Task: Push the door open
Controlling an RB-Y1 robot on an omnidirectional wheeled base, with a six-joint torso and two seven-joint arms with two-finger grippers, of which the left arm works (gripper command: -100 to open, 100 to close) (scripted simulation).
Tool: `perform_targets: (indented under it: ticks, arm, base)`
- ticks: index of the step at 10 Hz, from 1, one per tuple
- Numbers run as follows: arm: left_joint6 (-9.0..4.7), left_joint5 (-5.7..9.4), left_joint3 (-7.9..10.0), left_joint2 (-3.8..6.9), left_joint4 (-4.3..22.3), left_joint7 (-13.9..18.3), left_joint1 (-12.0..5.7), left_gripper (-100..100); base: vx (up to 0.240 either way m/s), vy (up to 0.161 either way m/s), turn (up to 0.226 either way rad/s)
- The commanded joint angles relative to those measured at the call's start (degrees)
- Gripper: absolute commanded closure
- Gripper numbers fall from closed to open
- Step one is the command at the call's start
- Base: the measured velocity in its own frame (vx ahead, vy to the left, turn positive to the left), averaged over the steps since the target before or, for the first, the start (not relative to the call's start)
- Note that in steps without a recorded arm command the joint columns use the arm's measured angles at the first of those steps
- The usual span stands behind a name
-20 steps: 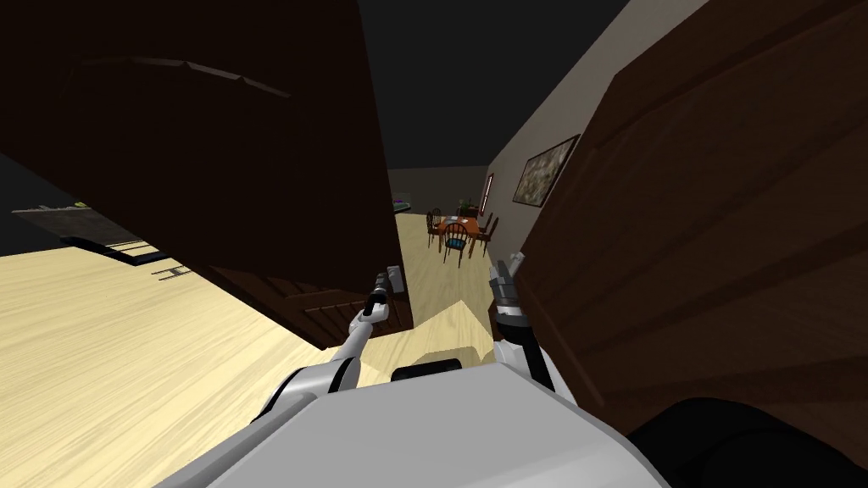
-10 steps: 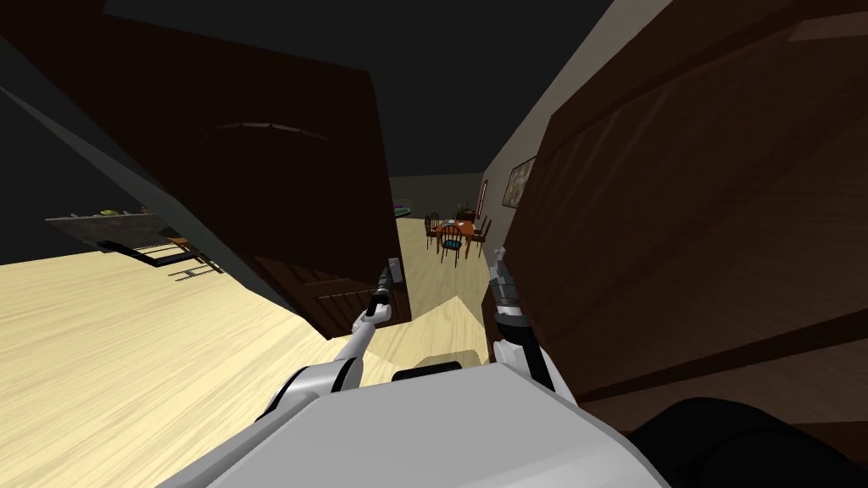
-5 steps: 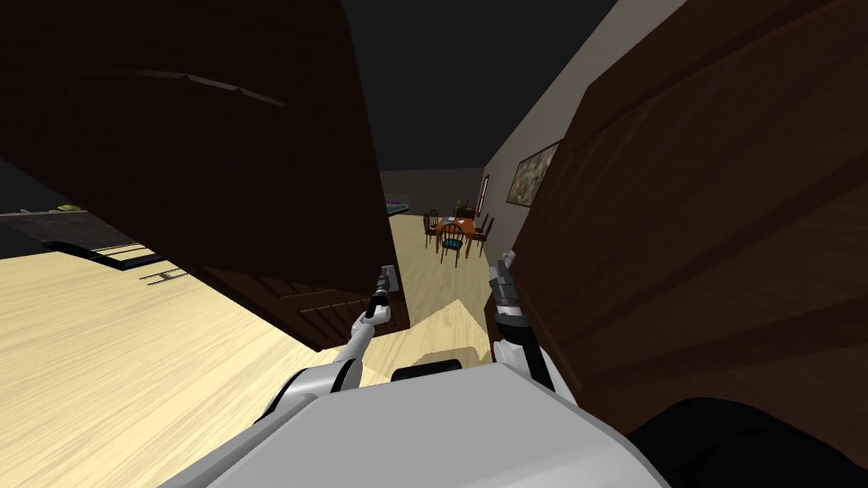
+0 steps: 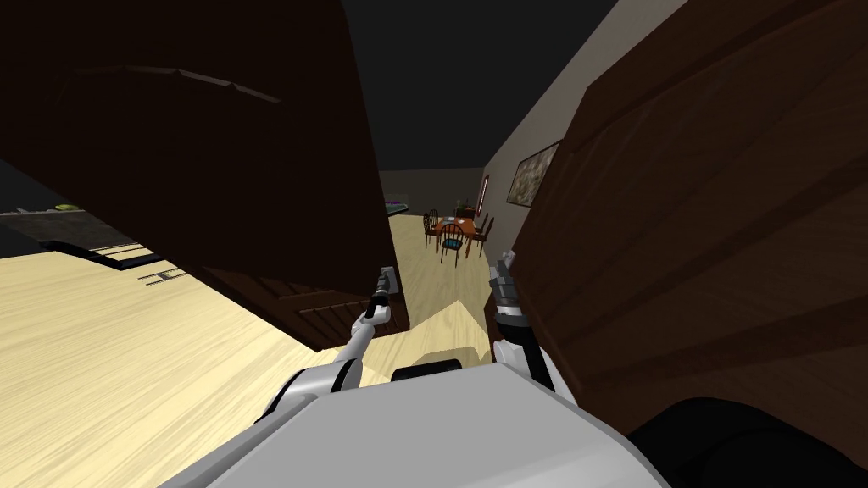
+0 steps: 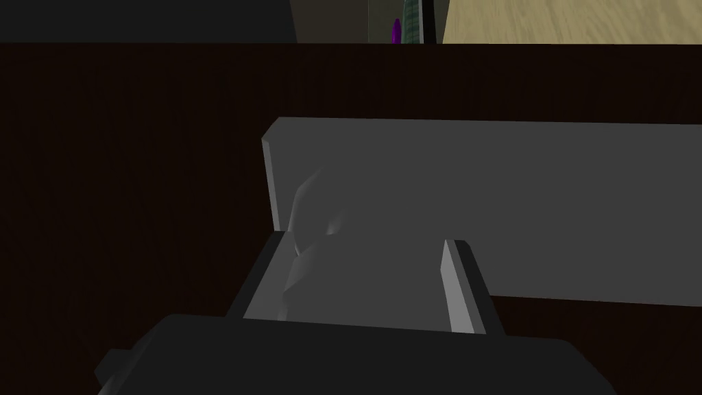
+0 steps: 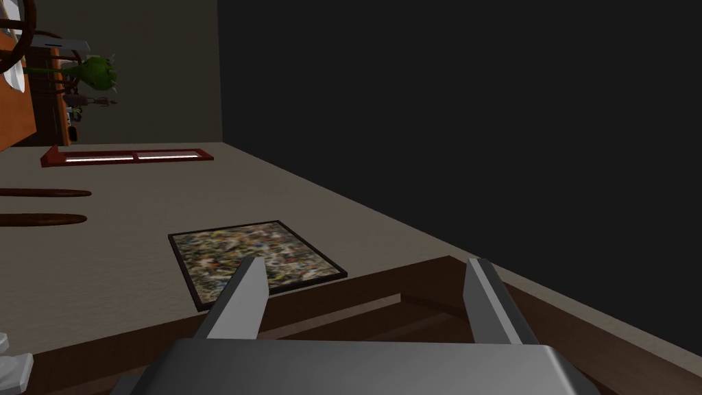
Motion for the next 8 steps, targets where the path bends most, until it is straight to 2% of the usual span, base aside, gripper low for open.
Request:
perform_targets:
  ticks: [1, 3, 5, 8]
  arm:
    - [-0.03, 0.00, 0.00, 0.01, -0.05, 0.00, -0.04, 100]
    - [0.11, 0.26, 0.65, 0.43, 0.12, -0.22, 0.16, 100]
    - [0.12, 0.37, 0.94, 0.61, 0.13, -0.32, 0.17, 100]
    - [0.20, 0.98, 2.55, 1.52, 0.20, -0.87, 0.27, 100]
  base:
    - [-0.013, -0.001, 0.003]
    - [0.038, -0.013, 0.012]
    - [0.136, -0.043, 0.036]
    - [0.176, -0.067, 0.044]
